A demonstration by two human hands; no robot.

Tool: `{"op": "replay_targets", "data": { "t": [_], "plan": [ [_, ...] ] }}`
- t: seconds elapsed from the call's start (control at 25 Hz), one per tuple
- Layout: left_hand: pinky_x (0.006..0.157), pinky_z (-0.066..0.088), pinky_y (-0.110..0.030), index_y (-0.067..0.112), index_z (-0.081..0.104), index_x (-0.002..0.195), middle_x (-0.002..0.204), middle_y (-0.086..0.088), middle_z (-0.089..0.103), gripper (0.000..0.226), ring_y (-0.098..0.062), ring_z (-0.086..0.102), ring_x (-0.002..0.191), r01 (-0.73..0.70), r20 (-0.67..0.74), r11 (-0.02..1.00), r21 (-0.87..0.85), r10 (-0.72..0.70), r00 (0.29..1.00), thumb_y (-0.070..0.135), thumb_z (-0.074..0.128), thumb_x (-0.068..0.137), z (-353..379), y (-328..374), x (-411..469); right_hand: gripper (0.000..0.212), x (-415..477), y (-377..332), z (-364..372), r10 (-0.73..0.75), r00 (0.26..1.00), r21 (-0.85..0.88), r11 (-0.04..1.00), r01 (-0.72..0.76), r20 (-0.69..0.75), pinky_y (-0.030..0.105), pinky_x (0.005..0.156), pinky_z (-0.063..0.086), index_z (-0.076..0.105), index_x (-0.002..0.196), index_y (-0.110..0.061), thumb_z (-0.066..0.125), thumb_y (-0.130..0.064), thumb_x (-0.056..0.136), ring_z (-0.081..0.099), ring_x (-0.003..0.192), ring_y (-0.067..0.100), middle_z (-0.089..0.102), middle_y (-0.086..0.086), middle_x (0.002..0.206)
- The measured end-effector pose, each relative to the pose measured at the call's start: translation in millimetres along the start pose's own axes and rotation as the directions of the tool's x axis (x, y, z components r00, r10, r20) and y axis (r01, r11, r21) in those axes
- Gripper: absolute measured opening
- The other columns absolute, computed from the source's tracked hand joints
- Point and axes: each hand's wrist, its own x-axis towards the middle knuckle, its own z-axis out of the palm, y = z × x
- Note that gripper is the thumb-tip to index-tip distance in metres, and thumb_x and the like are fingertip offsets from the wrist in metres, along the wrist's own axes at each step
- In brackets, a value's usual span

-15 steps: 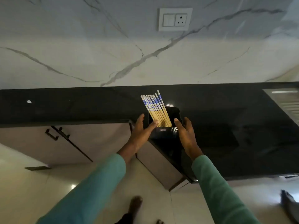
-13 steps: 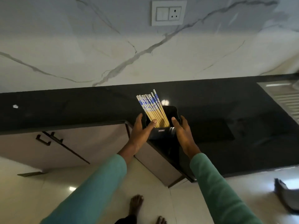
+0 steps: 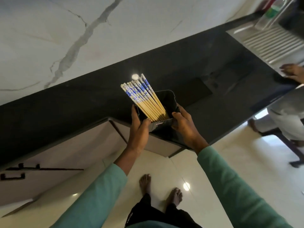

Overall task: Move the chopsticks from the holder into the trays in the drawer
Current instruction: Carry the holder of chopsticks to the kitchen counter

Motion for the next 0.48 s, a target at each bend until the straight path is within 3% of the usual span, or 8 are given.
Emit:
{"op": "replay_targets", "data": {
  "t": [0.08,0.16,0.32,0.4,0.48],
  "plan": [
    [0.114,0.036,-0.021,0.033,0.011,0.165,0.166,0.008,0.034,0.083,-0.002,0.038,0.146,-0.019,0.069,0.999,0.03,0.017,0.997,0.023,0.052,0.094,8.0,2.2,-20.2,0.047,-25.3,9.2,-11.3,-0.023,0.999,0.027,0.999,0.024,-0.039,0.035,0.095,0.06,0.041,0.157,-0.02,0.041,-0.014,0.11,0.067,0.123,0.026,0.064,0.01,0.136],
    [0.109,0.037,-0.012,0.039,0.012,0.165,0.162,0.017,0.037,0.083,0.012,0.042,0.138,-0.036,0.139,0.998,0.058,0.028,0.99,0.024,0.05,0.092,19.5,1.8,-44.2,0.047,-59.3,17.0,-24.1,-0.048,0.995,0.045,0.998,0.052,-0.092,0.037,0.102,0.058,0.044,0.152,-0.03,0.046,-0.019,0.107,0.062,0.129,0.023,0.061,0.005,0.14],
    [0.116,0.038,-0.026,0.044,0.015,0.163,0.164,0.013,0.038,0.079,-0.001,0.04,0.146,-0.064,0.311,0.993,0.101,0.029,0.95,0.023,0.047,0.095,63.3,-2.6,-101.5,0.05,-143.8,40.5,-62.9,-0.072,0.971,0.104,0.99,0.098,-0.229,0.02,0.092,0.057,0.048,0.131,-0.055,0.05,-0.025,0.092,0.06,0.126,0.006,0.064,-0.021,0.129],
    [0.115,0.039,-0.025,0.044,0.017,0.162,0.162,0.014,0.041,0.079,0.001,0.043,0.144,-0.078,0.403,0.987,0.144,0.013,0.915,0.022,0.046,0.093,96.9,-10.4,-138.4,0.054,-191.9,66.6,-93.7,-0.065,0.946,0.141,0.983,0.115,-0.317,0.021,0.1,0.054,0.046,0.133,-0.058,0.05,-0.023,0.092,0.058,0.127,0.0,0.064,-0.03,0.127],
    [0.114,0.04,-0.026,0.045,0.022,0.161,0.158,0.016,0.046,0.079,0.004,0.046,0.139,-0.113,0.482,0.974,0.197,0.004,0.876,0.019,0.047,0.091,132.6,-24.4,-180.6,0.059,-243.2,101.1,-124.4,-0.054,0.912,0.165,0.978,0.132,-0.406,0.034,0.115,0.047,0.042,0.143,-0.052,0.049,-0.018,0.095,0.053,0.136,0.007,0.059,-0.023,0.14]
  ]
}}
